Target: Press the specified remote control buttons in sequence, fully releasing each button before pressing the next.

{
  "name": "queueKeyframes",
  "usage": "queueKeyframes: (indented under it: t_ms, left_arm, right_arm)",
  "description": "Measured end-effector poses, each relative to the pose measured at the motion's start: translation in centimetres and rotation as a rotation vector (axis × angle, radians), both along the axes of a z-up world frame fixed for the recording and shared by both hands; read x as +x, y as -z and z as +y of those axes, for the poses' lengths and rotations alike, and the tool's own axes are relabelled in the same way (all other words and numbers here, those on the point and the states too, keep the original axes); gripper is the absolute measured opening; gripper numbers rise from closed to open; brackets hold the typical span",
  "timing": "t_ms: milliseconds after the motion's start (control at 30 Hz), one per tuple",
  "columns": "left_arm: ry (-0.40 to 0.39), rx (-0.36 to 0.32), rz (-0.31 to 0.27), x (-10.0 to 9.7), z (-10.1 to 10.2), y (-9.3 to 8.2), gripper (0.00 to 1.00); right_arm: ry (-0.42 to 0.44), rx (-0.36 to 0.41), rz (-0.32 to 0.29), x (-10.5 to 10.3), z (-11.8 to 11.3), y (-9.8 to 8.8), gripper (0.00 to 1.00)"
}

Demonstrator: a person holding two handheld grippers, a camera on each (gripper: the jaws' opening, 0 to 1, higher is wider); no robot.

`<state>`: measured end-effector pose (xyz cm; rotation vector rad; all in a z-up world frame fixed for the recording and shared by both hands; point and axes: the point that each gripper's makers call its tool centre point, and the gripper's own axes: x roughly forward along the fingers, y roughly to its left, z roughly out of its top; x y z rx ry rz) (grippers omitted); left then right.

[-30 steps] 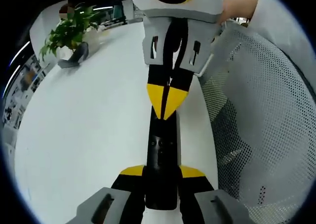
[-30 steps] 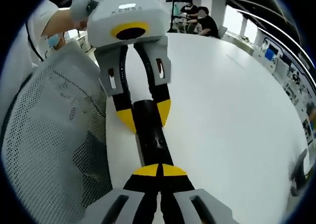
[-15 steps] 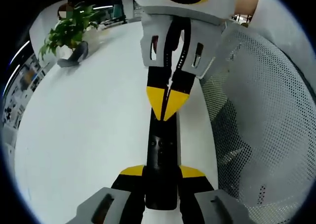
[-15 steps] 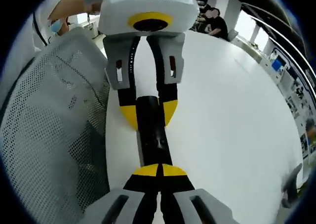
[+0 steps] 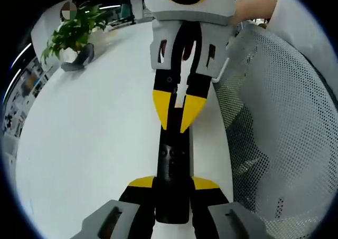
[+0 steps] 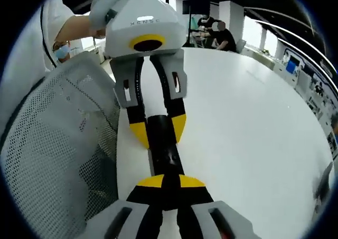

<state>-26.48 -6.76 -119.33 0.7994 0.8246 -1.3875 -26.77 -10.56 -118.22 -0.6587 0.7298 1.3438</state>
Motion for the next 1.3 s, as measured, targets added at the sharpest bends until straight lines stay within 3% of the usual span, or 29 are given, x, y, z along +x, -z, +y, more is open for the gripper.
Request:
queueKeyframes:
  t_ms: [300,500,567,733,867,933,1000,1067,1200,1300]
  left_arm:
    - [0.003,-0.002,-0.001,-0.01,0.06,-0.04,0.24]
    - [0.008,-0.002,0.000,-0.02,0.07,-0.06,0.24]
    - [0.009,-0.001,0.001,-0.03,0.07,-0.06,0.24]
    - [0.007,-0.003,0.000,-0.03,0.08,-0.06,0.24]
    - [0.005,-0.004,0.001,0.03,0.07,0.00,0.24]
    - [0.006,-0.004,0.001,0.06,0.06,0.02,0.24]
    - [0.007,-0.004,0.001,0.06,0.06,0.02,0.24]
    - [0.008,-0.002,0.000,0.07,0.04,0.05,0.24]
    - [0.007,0.000,-0.001,0.07,0.03,0.05,0.24]
    - [0.008,-0.002,0.000,0.06,0.04,0.05,0.24]
  right_arm:
    - [-0.136,-0.074,-0.034,-0.12,0.31,-0.05,0.05]
    - [-0.148,-0.190,0.004,-0.03,0.44,0.19,0.05]
    - [-0.141,-0.196,0.016,0.03,0.47,0.21,0.05]
    - [-0.104,-0.146,0.000,-0.14,0.16,0.11,0.05]
    - [0.006,-0.010,0.030,0.13,0.21,-0.22,0.05]
    - [0.017,0.039,0.016,0.08,0.19,-0.26,0.06]
    - [-0.020,0.046,-0.046,-0.06,0.19,-0.24,0.06]
    - [-0.030,0.047,-0.064,-0.21,0.28,-0.24,0.06]
    - [-0.022,0.065,-0.042,0.09,0.35,-0.30,0.06]
    - [-0.086,0.046,-0.065,-0.05,0.60,-0.26,0.06]
